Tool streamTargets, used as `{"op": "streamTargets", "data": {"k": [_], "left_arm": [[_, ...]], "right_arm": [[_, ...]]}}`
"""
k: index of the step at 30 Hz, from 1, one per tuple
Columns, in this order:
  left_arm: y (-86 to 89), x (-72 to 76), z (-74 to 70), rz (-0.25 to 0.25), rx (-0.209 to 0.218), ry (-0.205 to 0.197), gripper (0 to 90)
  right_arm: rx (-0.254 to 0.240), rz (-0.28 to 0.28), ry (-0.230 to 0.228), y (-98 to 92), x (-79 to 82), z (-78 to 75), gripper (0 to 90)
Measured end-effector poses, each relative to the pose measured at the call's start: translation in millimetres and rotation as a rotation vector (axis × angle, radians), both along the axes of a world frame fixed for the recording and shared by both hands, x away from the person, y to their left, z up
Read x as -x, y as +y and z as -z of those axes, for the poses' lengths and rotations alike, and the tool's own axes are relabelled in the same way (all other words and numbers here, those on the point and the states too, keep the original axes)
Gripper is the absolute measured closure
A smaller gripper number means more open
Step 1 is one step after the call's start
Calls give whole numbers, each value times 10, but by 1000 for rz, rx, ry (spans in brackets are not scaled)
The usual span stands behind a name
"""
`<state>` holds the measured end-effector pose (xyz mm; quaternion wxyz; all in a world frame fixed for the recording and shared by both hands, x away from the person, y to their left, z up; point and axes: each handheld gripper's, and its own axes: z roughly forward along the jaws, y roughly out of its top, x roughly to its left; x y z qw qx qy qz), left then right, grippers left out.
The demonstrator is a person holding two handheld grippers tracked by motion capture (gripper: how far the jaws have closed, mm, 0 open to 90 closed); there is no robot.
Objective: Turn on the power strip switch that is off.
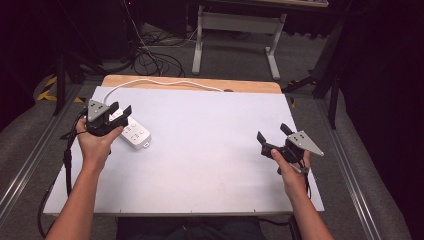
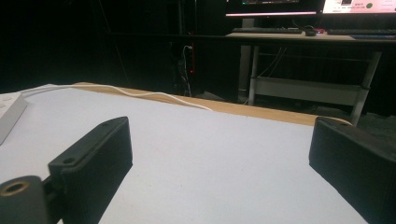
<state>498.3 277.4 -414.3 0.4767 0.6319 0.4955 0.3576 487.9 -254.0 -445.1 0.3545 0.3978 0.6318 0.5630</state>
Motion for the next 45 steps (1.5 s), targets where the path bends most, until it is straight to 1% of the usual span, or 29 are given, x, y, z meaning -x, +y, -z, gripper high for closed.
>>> {"op": "streamTargets", "data": {"k": [2,3,7,8,9,10,11,12,13,14,16,17,18,19,20,21,23,24,25,27,32,35,38,42,45], "left_arm": [[-9,55,-7,-17,4,-11,485],[-9,55,-7,-17,4,-11,480],[6,180,-40,-32,9,-37,460],[14,244,-56,-40,12,-57,454],[14,244,-56,-40,12,-57,444],[26,304,-73,-47,11,-77,425],[34,334,-81,-47,13,-83,408],[34,334,-81,-47,13,-83,391],[39,384,-90,-50,24,-101,368],[39,384,-90,-50,24,-101,343],[44,429,-94,-51,30,-115,308],[44,455,-96,-62,24,-120,247],[46,504,-96,-85,25,-133,181],[54,529,-97,-99,22,-142,139],[63,555,-96,-110,22,-152,102],[63,555,-96,-110,22,-152,68],[86,605,-90,-124,25,-165,31],[100,627,-85,-133,23,-166,28],[130,677,-72,-143,24,-156,28],[139,702,-64,-143,27,-153,26],[204,804,-57,-164,38,-160,18],[263,808,-52,-187,52,-166,24],[289,803,-31,-190,27,-170,23],[271,806,-30,-193,35,-174,24],[264,808,-23,-220,47,-178,14]], "right_arm": [[-1,4,0,-1,-3,0,63],[-2,5,1,-2,-5,1,63],[-1,2,1,-4,0,-2,64],[-2,1,0,-3,0,-1,63],[-1,1,0,-1,0,-1,63],[-1,1,0,0,0,-1,64],[-2,1,0,1,0,-1,63],[-1,2,1,4,1,-3,63],[0,3,0,6,1,-4,63],[0,3,0,6,1,-4,63],[0,1,1,12,2,-4,63],[0,2,-1,12,1,-4,63],[-1,2,-1,12,3,-4,63],[0,3,0,12,5,-5,63],[-1,4,1,11,6,-6,62],[-1,4,1,10,7,-6,62],[-1,4,1,8,8,-7,62],[-1,4,1,7,7,-6,62],[-1,4,2,8,7,-6,62],[0,4,1,8,8,-6,62],[2,3,-3,15,15,-10,61],[2,0,-6,21,23,-15,62],[4,0,-7,26,27,-19,62],[4,0,-8,27,29,-20,62],[5,2,-10,20,32,-22,62]]}}
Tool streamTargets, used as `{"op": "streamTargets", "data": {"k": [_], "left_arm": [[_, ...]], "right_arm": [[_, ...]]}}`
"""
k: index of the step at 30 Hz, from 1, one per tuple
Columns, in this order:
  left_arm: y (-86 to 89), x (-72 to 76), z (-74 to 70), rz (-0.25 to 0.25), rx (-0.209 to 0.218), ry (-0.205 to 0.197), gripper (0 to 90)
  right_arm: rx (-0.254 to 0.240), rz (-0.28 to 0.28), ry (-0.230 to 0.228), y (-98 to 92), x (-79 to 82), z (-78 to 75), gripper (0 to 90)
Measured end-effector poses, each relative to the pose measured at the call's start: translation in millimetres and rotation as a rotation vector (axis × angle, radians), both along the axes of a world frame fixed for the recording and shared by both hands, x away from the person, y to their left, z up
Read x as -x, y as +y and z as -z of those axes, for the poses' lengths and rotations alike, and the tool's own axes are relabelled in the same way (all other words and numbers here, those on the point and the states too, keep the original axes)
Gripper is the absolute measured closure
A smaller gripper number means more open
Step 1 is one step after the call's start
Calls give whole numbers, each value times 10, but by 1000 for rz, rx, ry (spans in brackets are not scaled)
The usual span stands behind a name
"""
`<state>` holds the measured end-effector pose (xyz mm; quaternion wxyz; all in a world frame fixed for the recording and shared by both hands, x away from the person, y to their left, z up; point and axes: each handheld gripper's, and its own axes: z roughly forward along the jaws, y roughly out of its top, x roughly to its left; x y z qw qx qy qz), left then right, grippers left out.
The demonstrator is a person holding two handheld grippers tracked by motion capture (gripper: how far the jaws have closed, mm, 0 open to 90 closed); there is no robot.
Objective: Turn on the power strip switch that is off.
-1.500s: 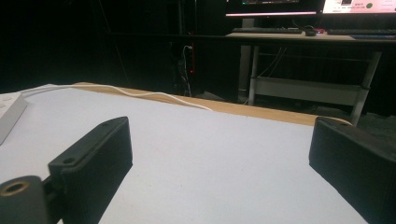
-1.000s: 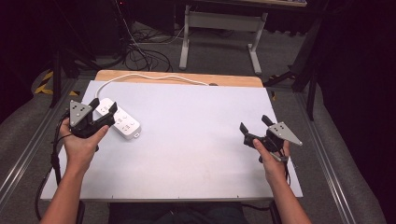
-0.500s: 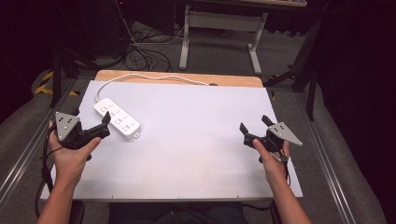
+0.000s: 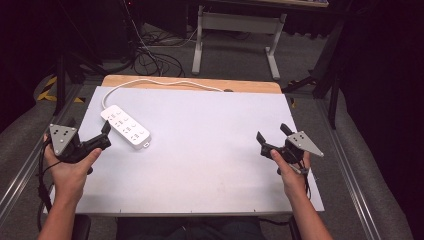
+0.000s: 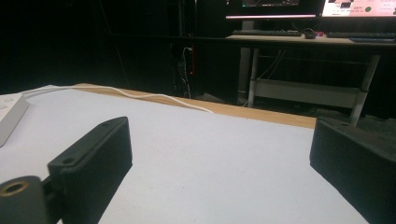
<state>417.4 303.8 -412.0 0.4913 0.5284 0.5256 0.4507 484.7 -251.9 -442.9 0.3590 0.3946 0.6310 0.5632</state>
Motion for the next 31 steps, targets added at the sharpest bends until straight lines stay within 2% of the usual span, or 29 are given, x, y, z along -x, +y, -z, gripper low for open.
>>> {"op": "streamTargets", "data": {"k": [3,7,12,31], "left_arm": [[-7,12,11,-21,16,-1,16],[-20,37,17,-33,6,-6,12],[15,31,38,-48,4,8,25],[20,31,86,-51,6,27,22]], "right_arm": [[-2,1,2,-4,4,0,61],[-2,3,2,-6,2,1,61],[1,3,-3,3,-5,1,60],[0,5,8,5,-33,15,58]]}}
